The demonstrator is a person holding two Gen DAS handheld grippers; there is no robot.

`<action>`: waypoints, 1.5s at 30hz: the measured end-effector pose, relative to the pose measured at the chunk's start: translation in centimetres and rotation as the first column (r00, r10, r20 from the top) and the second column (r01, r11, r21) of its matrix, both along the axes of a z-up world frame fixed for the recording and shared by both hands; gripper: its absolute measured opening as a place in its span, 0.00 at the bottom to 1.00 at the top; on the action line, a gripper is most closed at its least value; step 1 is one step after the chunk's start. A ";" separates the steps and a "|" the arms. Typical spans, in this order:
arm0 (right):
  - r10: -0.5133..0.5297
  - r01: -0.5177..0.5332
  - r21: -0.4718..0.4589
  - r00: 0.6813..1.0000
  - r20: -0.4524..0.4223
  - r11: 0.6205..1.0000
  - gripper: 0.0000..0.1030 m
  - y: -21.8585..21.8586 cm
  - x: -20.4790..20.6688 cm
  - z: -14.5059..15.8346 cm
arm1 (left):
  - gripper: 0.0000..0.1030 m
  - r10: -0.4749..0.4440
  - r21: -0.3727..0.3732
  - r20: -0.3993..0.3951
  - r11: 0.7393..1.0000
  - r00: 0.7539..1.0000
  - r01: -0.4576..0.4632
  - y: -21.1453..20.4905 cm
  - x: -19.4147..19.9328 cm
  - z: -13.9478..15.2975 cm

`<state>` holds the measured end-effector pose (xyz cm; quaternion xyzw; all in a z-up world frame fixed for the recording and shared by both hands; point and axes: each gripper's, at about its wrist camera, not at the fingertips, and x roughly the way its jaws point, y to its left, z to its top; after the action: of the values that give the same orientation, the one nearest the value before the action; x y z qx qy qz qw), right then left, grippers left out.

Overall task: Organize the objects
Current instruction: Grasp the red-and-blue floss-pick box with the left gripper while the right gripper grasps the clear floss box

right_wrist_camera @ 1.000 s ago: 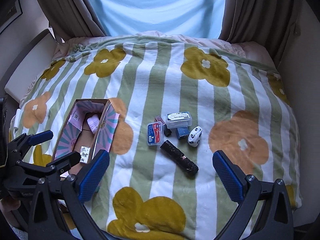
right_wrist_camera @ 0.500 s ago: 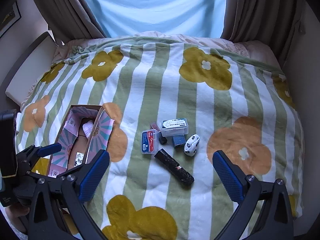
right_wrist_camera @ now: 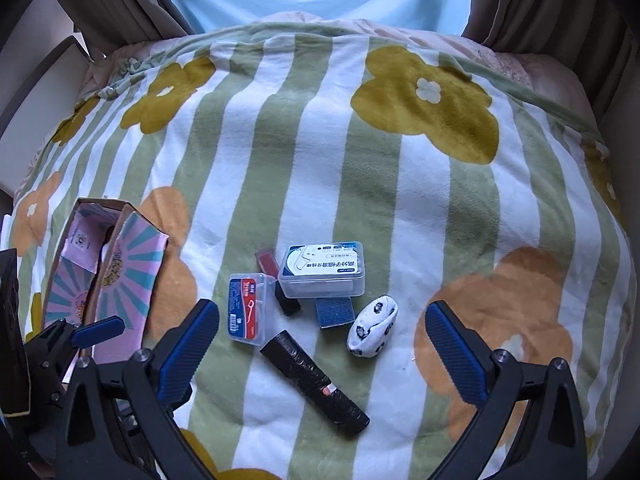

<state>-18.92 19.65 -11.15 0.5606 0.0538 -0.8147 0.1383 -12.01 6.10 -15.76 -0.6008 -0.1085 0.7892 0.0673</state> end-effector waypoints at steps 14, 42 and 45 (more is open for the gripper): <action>0.026 -0.035 0.052 0.987 0.158 0.998 0.99 -2.0 -5.8 -10.1 | 0.93 0.045 0.029 0.066 0.998 0.997 -0.047 1.0 -4.4 -7.9; -0.006 -0.014 0.074 0.963 0.269 0.997 0.86 -2.3 -6.5 -13.2 | 0.48 0.018 0.110 0.109 0.993 0.994 -0.030 0.4 -6.4 -9.8; -0.009 -0.010 0.071 0.966 0.258 0.997 0.86 -2.0 -6.0 -12.4 | 0.48 0.013 0.101 0.090 0.995 0.996 -0.022 0.7 -6.5 -8.9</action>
<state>-24.89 17.61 -23.53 0.6664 0.0647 -0.7323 0.1241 -18.47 6.78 -24.71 -0.6303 -0.1567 0.7555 0.0859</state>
